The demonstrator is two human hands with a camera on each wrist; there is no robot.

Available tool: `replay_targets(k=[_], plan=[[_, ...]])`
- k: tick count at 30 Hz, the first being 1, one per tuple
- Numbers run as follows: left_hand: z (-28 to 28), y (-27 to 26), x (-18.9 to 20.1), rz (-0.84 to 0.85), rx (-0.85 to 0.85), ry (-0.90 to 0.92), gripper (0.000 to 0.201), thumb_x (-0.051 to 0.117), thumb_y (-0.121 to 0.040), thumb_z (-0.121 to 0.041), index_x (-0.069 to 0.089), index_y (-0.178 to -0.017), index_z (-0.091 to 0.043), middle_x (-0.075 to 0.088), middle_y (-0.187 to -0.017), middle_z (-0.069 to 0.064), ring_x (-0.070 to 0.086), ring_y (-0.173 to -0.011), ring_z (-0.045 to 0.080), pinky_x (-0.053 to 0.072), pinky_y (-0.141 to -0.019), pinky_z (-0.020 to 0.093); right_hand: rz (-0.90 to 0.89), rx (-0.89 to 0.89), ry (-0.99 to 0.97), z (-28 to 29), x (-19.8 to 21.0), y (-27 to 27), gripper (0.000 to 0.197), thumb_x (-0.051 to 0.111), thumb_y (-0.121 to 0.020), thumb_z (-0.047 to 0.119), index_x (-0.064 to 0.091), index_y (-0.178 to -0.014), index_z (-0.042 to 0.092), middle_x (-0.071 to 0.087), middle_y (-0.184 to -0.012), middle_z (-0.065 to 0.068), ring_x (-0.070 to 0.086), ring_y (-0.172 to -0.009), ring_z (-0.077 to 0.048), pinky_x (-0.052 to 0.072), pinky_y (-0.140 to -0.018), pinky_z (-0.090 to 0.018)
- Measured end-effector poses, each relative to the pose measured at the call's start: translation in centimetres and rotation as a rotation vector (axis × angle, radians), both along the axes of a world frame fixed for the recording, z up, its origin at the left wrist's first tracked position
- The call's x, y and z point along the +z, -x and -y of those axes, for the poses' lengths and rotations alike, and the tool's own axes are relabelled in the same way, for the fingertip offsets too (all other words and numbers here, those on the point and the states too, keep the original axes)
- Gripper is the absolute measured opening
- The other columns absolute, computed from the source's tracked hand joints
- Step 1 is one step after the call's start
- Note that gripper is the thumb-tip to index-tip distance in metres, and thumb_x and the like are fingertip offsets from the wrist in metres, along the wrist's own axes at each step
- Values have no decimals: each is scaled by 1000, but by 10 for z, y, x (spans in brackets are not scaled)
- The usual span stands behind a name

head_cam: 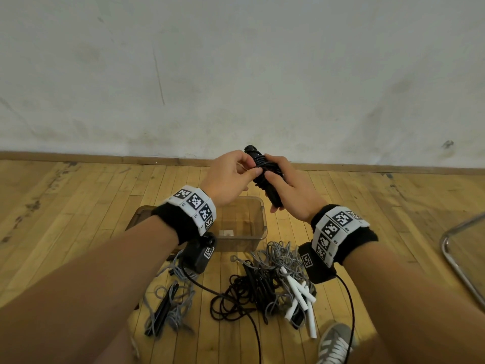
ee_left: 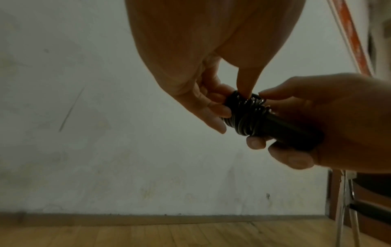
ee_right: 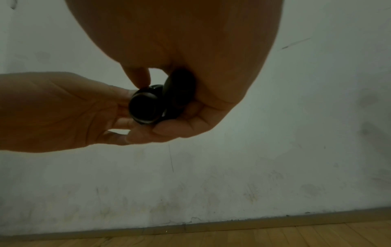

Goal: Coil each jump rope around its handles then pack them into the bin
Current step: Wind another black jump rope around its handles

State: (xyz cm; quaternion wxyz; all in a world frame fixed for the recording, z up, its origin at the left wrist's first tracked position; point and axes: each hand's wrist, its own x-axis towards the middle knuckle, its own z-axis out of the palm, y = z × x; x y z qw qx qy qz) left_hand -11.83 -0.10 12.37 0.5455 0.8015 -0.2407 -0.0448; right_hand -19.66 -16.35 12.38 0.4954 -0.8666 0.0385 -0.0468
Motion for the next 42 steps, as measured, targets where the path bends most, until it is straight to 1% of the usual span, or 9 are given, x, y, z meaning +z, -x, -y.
replay_targets(k=[3,6,11,17,23,29,34,39,42], plan=[[2,-1,-1,60,42,-25,11,73,-91,-24,63,-89,-22,71,-83,2,72,-77,21,62,-73,39,25,4,24,-2,-1,0,45,43,-107,39,36,-150,30,67,-96,0,70,-60,-25,54,-54,-33],[4,-1,1,119,95,20,14,76,-85,-20,63,-83,-20,67,-76,-2,65,-68,14,56,-65,27,59,-4,16,-7,-1,-1,45,44,-107,41,37,-149,27,64,-93,3,69,-57,-24,54,-52,-34],[9,7,1,148,66,75,14,77,-85,-16,64,-87,-21,66,-93,-6,65,-76,5,55,-69,17,62,-46,-38,-2,-1,-2,42,45,-106,41,41,-146,28,63,-98,0,68,-64,-25,62,-58,-50],[6,6,1,116,-2,0,28,87,-77,-23,63,-92,-24,66,-100,-9,65,-80,0,47,-67,7,34,-51,-109,-1,-1,-1,41,46,-106,37,42,-146,24,63,-105,-6,67,-67,-12,60,-54,-36],[7,3,0,157,55,-19,19,82,-84,-22,63,-88,-23,66,-96,-9,65,-85,8,49,-74,16,-17,-49,-148,-5,0,-3,38,37,-109,41,40,-145,28,66,-99,-7,69,-67,-24,51,-50,-28],[10,5,0,167,117,2,16,78,-87,-24,63,-83,-27,70,-85,-7,66,-77,5,46,-65,8,-33,-39,-154,-5,2,-1,38,35,-110,37,36,-147,29,66,-96,-6,69,-62,-24,50,-50,-28],[9,8,0,227,131,-28,14,81,-80,-25,67,-82,-22,69,-78,-4,66,-77,14,58,-74,34,-31,-43,-140,-7,5,1,30,40,-109,36,42,-135,21,65,-97,-11,69,-61,-20,49,-46,-21],[10,7,-1,319,154,-91,14,77,-79,-24,63,-79,-20,65,-74,-7,63,-71,14,56,-69,39,-41,-35,-68,-12,7,2,26,41,-108,37,40,-130,23,67,-94,-5,74,-64,-28,59,-57,-40],[11,7,-4,353,193,-97,15,75,-79,-23,61,-82,-17,63,-75,-7,62,-67,13,56,-66,37,-25,-26,-32,-15,7,2,28,41,-108,37,39,-132,22,66,-95,-5,73,-62,-28,60,-58,-42]])
